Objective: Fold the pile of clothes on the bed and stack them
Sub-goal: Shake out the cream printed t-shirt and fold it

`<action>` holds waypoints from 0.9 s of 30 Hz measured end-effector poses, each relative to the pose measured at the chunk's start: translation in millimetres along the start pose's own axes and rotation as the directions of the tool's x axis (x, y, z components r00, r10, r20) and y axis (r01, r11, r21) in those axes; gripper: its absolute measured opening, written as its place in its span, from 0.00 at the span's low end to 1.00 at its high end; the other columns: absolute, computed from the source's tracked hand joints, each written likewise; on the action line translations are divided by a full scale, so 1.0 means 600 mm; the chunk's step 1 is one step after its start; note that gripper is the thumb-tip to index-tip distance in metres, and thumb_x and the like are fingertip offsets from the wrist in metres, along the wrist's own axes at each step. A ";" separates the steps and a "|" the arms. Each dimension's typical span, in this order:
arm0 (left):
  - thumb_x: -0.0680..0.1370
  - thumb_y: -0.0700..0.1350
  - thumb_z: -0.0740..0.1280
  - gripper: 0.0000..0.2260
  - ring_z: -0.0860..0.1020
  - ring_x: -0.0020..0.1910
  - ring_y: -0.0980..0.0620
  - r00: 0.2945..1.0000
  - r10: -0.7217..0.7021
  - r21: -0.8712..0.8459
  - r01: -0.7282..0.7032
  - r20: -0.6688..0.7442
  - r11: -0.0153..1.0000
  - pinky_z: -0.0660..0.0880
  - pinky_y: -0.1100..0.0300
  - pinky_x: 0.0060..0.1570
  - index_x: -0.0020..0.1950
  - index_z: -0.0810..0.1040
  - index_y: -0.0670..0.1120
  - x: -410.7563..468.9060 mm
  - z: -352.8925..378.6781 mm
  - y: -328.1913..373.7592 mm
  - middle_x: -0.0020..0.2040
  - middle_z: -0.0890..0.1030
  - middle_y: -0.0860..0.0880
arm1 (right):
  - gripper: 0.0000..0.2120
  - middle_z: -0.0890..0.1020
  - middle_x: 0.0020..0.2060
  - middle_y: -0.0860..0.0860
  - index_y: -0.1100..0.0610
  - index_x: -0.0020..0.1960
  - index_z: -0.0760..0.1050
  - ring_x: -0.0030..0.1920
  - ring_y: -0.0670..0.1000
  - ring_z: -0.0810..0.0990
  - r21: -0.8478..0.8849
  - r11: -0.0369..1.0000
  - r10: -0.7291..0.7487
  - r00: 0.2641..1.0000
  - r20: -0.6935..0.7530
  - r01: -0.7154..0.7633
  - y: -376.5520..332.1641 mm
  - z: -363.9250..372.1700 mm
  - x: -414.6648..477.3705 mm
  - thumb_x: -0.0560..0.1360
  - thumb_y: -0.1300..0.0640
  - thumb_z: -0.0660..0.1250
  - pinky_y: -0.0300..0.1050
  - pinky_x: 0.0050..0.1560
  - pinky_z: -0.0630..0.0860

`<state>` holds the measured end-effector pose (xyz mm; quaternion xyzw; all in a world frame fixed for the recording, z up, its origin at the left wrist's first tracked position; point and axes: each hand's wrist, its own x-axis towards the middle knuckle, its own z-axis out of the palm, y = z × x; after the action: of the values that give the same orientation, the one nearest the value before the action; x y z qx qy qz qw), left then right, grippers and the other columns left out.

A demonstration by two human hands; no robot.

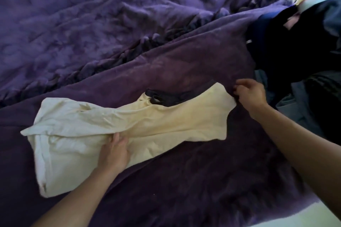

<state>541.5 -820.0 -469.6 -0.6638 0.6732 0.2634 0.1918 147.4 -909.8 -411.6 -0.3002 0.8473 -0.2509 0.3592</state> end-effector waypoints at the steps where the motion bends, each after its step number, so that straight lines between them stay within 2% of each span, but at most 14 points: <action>1: 0.76 0.44 0.62 0.16 0.69 0.63 0.46 1.000 -0.017 0.019 0.017 0.000 1.000 0.72 0.51 0.57 0.63 0.71 0.48 -0.002 0.000 0.013 0.68 0.63 0.47 | 0.13 0.82 0.52 0.53 0.57 0.60 0.77 0.51 0.53 0.81 -0.045 0.999 -0.004 0.999 -0.047 0.002 0.012 -0.003 0.003 0.76 0.58 0.65 0.52 0.56 0.78; 2: 0.75 0.44 0.62 0.16 0.69 0.62 0.45 1.000 -0.019 0.034 0.019 -0.015 0.999 0.72 0.50 0.56 0.63 0.71 0.48 -0.005 0.002 0.027 0.67 0.63 0.46 | 0.18 0.81 0.52 0.52 0.57 0.63 0.75 0.54 0.54 0.80 -0.066 0.998 -0.024 0.999 -0.039 0.022 0.025 0.001 -0.003 0.75 0.53 0.68 0.53 0.58 0.76; 4: 0.75 0.43 0.63 0.18 0.70 0.61 0.45 0.997 0.036 0.050 -0.033 -0.065 0.998 0.72 0.51 0.55 0.65 0.71 0.49 -0.010 0.008 0.061 0.65 0.66 0.46 | 0.31 0.79 0.54 0.51 0.57 0.67 0.71 0.56 0.53 0.79 -0.067 0.997 -0.034 0.994 0.101 0.041 0.048 0.022 -0.029 0.69 0.43 0.73 0.53 0.59 0.76; 6: 0.75 0.41 0.62 0.23 0.68 0.65 0.44 0.988 0.124 0.038 -0.121 -0.093 0.992 0.70 0.51 0.59 0.69 0.69 0.52 -0.017 0.019 0.102 0.69 0.65 0.45 | 0.39 0.79 0.54 0.48 0.55 0.65 0.71 0.54 0.52 0.79 -0.123 0.992 0.010 0.980 0.200 0.015 0.063 0.049 -0.050 0.62 0.34 0.74 0.55 0.55 0.78; 8: 0.75 0.39 0.62 0.28 0.65 0.69 0.44 0.976 0.200 0.060 -0.196 -0.082 0.979 0.69 0.51 0.62 0.73 0.64 0.55 -0.028 0.033 0.141 0.73 0.61 0.44 | 0.35 0.80 0.48 0.47 0.54 0.57 0.72 0.50 0.53 0.80 -0.224 0.975 0.042 0.976 0.214 0.007 0.067 0.073 -0.052 0.60 0.32 0.73 0.55 0.51 0.79; 10: 0.74 0.39 0.63 0.33 0.62 0.71 0.45 0.970 0.239 0.107 -0.232 -0.051 0.967 0.67 0.51 0.63 0.76 0.57 0.56 -0.040 0.045 0.165 0.75 0.58 0.45 | 0.26 0.81 0.44 0.49 0.55 0.50 0.74 0.46 0.53 0.81 -0.247 0.969 0.051 0.959 0.280 0.020 0.061 0.088 -0.041 0.64 0.38 0.74 0.55 0.49 0.79; 13: 0.74 0.39 0.62 0.36 0.58 0.74 0.45 0.972 0.236 0.130 -0.232 -0.018 0.964 0.66 0.51 0.65 0.78 0.50 0.57 -0.052 0.053 0.166 0.77 0.54 0.45 | 0.13 0.83 0.42 0.53 0.58 0.42 0.79 0.45 0.55 0.83 -0.099 0.995 0.056 0.916 0.397 -0.018 0.056 0.076 -0.013 0.68 0.50 0.76 0.55 0.49 0.81; 16: 0.76 0.40 0.59 0.35 0.52 0.76 0.46 0.972 0.234 0.129 -0.236 0.036 0.963 0.62 0.52 0.68 0.78 0.45 0.58 -0.061 0.047 0.150 0.77 0.49 0.45 | 0.09 0.84 0.44 0.54 0.60 0.46 0.81 0.46 0.54 0.83 0.060 0.994 0.060 0.926 0.373 -0.089 0.056 0.025 0.011 0.70 0.55 0.75 0.52 0.45 0.81; 19: 0.76 0.40 0.59 0.34 0.53 0.75 0.47 0.977 0.209 0.113 -0.213 0.051 0.970 0.63 0.52 0.67 0.78 0.48 0.56 -0.074 0.039 0.131 0.77 0.51 0.46 | 0.10 0.84 0.47 0.53 0.59 0.51 0.80 0.47 0.50 0.83 0.106 0.991 0.031 0.921 0.389 -0.078 0.040 -0.017 0.010 0.73 0.55 0.72 0.42 0.39 0.78; 23: 0.77 0.40 0.58 0.29 0.64 0.69 0.49 0.990 0.133 -0.005 -0.133 0.039 0.991 0.67 0.55 0.63 0.77 0.56 0.54 -0.097 0.036 0.101 0.71 0.62 0.49 | 0.07 0.85 0.46 0.52 0.56 0.53 0.78 0.46 0.51 0.85 0.091 0.996 -0.057 0.847 0.528 0.010 -0.029 -0.023 -0.032 0.76 0.56 0.67 0.46 0.41 0.81; 25: 0.77 0.42 0.58 0.25 0.68 0.63 0.51 0.996 0.087 -0.062 -0.086 0.010 0.994 0.69 0.57 0.58 0.75 0.61 0.53 -0.108 0.032 0.085 0.65 0.66 0.52 | 0.05 0.85 0.42 0.51 0.52 0.49 0.78 0.42 0.49 0.85 0.019 0.989 -0.131 0.824 0.551 0.144 -0.075 0.004 -0.065 0.74 0.57 0.65 0.45 0.37 0.82; 27: 0.78 0.44 0.59 0.20 0.70 0.60 0.51 0.999 0.030 -0.102 -0.033 -0.035 0.994 0.71 0.57 0.54 0.70 0.66 0.51 -0.116 0.027 0.066 0.62 0.68 0.52 | 0.06 0.83 0.41 0.51 0.50 0.47 0.77 0.40 0.51 0.84 -0.143 0.942 -0.188 0.829 0.526 0.304 -0.113 0.055 -0.096 0.72 0.56 0.64 0.43 0.34 0.79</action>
<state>504.0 -755.7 -436.1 -0.6665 0.6721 0.2896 0.1420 227.5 -924.2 -362.0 -0.5005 0.6997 -0.1124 0.4974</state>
